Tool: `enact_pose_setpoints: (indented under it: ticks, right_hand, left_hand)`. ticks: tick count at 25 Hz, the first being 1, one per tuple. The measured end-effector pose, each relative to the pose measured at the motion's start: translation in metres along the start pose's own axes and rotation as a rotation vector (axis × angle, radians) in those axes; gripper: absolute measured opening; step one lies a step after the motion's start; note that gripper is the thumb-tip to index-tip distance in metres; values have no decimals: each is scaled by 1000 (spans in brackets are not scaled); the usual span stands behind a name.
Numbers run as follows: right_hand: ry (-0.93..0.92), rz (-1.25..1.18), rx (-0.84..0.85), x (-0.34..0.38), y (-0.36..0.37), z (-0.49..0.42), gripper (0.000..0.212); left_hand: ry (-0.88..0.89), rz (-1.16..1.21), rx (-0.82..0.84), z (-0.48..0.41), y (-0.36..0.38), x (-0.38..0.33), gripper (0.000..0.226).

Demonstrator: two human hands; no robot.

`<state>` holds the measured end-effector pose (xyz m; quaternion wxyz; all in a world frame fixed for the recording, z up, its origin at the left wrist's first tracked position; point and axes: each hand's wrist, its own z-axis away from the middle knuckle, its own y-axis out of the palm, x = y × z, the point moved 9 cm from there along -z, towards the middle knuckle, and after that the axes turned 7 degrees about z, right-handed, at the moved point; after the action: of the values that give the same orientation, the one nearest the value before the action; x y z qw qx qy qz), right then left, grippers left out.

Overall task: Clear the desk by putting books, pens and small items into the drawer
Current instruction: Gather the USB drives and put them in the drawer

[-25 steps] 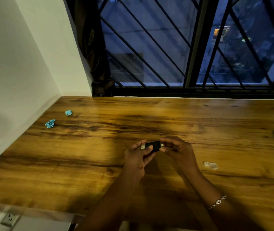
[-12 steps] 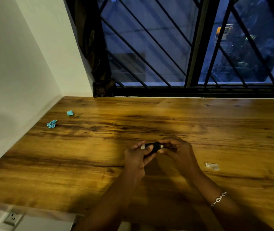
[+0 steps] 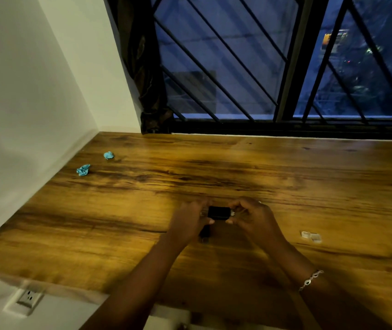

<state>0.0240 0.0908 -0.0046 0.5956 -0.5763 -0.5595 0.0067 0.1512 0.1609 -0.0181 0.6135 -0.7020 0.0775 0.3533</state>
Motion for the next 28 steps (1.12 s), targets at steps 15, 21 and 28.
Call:
enact_pose_setpoints:
  ticks: [15,21,28]
  right_hand:
    - [-76,38,234,35,64,-23,40]
    - [4,60,265,19,80,-16,38]
    - [41,155,274,1,82,-13,40]
  left_hand:
    - [-277,-39,-438,59,-65,94,38]
    - [-544,10,-745,138,-120,175,36]
    - [-732,-12,-759,168,-134,234,37]
